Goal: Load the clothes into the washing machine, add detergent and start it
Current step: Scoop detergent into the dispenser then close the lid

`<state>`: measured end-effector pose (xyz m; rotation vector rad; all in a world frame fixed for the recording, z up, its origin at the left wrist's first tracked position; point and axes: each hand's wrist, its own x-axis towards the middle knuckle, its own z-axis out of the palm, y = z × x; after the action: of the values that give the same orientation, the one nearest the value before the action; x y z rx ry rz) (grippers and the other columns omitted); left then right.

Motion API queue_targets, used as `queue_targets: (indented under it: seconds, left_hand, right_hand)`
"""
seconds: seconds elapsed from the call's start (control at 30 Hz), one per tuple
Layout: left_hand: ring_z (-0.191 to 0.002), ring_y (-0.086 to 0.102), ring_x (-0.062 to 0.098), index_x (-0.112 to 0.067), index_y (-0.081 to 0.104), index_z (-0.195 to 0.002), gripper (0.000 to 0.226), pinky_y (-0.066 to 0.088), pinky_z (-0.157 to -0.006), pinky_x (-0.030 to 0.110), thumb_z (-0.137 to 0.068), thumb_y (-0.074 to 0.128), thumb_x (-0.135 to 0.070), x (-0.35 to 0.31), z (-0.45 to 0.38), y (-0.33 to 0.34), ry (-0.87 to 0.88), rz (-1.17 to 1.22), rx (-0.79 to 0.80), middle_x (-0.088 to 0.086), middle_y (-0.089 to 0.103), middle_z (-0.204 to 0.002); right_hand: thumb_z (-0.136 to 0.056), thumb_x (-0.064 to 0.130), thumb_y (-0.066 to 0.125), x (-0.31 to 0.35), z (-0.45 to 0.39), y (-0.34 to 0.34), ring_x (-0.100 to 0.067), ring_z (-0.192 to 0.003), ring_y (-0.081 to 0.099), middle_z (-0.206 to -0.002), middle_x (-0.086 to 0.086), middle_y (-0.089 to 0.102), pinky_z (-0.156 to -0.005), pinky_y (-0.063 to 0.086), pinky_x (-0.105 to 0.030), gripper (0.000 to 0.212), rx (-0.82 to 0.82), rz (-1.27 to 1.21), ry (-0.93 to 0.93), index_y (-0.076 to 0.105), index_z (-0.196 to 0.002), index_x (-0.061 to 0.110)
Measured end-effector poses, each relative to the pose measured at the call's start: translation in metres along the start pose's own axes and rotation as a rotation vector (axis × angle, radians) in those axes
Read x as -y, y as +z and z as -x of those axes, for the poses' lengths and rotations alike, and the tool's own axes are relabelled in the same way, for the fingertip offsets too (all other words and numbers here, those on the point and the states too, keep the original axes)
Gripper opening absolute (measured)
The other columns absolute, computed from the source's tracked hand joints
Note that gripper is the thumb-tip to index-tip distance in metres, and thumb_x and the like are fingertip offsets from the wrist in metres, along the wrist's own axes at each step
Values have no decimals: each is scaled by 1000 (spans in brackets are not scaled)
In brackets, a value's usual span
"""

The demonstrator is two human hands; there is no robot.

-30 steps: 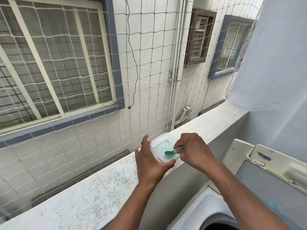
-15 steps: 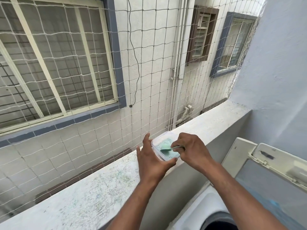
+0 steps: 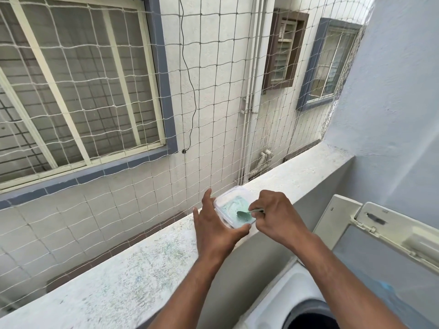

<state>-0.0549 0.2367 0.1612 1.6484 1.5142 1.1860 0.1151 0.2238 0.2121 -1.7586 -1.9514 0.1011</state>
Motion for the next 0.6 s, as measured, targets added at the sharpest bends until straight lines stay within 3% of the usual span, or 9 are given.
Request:
queue_targets:
  seconds: [0.1, 0.2, 0.3, 0.43, 0.5, 0.6]
  left_hand:
    - [-144, 36, 31, -42, 18, -156, 129, 32, -121, 53, -50, 88, -64, 2, 0, 1, -18, -8, 7, -11, 58, -141]
    - [-143, 36, 31, -43, 18, -156, 129, 36, -120, 53, -49, 86, -65, 2, 0, 1, -26, -3, 5, -10, 58, -140]
    - [-139, 40, 28, -42, 19, -156, 132, 37, -119, 52, -45, 88, -64, 3, -1, 1, -24, -4, 3, -12, 59, -136]
    - [-136, 42, 27, -39, 19, -156, 134, 37, -119, 52, -44, 88, -64, 3, -2, 1, -9, -15, 5, -20, 52, -125]
    - [-137, 41, 28, -39, 19, -156, 134, 38, -118, 52, -44, 88, -65, 3, -2, 1, -11, -22, 7, -18, 54, -127]
    - [-137, 40, 28, -38, 19, -156, 132, 40, -116, 49, -46, 88, -65, 3, -2, 1, -18, -26, 4, -11, 58, -136]
  right_hand:
    - [-84, 9, 71, 11, 0, 0, -20, -89, 66, -91, -1, 70, -75, 42, -21, 17, 35, -33, 4, 84, -94, 14]
    - [-81, 7, 70, 17, -4, -3, -6, -82, 60, -90, 5, 72, -69, 35, -4, 19, 36, -103, 87, 85, -92, 14]
    - [-75, 5, 73, 17, -7, -4, 7, -68, 57, -83, 12, 78, -65, 38, 2, 18, 29, -197, 226, 86, -82, 16]
    - [-74, 2, 78, 11, -7, -1, 11, -54, 60, -59, 15, 71, -51, 38, -3, 16, -8, -408, 434, 85, -74, 16]
    - [-75, -3, 78, 6, -5, 2, -2, -42, 53, -50, 9, 66, -45, 38, -14, 14, 3, -602, 565, 83, -72, 10]
    - [-75, -6, 76, 1, -3, 8, -16, -44, 43, -54, -8, 66, -44, 34, -21, 12, -8, -791, 699, 80, -70, 4]
